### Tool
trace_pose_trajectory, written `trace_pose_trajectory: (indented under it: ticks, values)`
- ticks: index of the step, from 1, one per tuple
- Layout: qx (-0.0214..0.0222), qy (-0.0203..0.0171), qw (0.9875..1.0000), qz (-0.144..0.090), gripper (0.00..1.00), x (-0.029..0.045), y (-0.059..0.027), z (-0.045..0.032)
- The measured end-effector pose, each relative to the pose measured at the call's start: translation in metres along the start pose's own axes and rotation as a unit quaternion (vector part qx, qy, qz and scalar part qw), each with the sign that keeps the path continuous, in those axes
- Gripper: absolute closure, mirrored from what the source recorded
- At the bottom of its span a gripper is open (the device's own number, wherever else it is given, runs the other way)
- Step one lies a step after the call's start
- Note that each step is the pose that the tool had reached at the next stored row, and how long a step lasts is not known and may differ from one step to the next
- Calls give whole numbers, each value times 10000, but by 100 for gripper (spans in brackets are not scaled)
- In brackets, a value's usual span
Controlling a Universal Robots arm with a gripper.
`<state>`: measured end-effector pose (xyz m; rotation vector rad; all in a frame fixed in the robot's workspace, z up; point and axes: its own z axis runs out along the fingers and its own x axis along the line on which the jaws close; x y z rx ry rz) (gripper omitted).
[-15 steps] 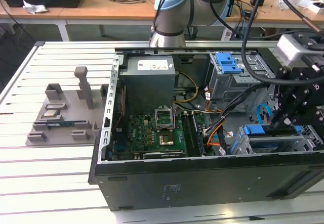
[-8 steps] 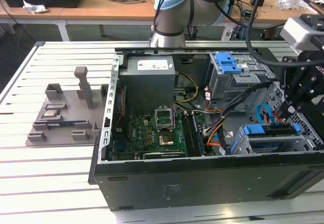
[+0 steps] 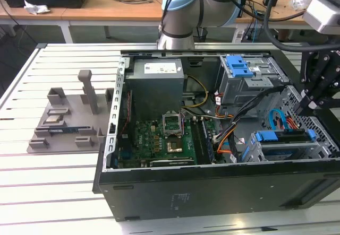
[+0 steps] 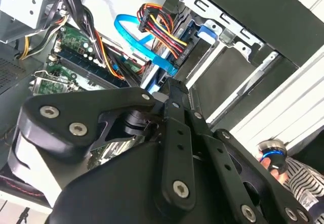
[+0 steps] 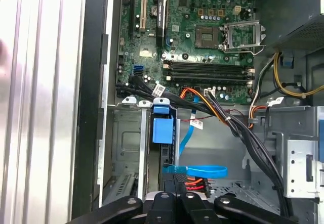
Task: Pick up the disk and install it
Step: 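Insert the second disk wire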
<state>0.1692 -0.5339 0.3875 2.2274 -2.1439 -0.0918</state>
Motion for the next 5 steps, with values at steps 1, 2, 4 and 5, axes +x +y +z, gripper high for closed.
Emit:
trace_pose_trajectory:
  ticks: [1,2,4,5]
  values:
    - [0,0,10000,0,89,0,0,0]
    - [0,1,10000,0,89,0,0,-2]
    - [0,1,10000,0,89,0,0,-2]
    - [0,1,10000,0,89,0,0,-3]
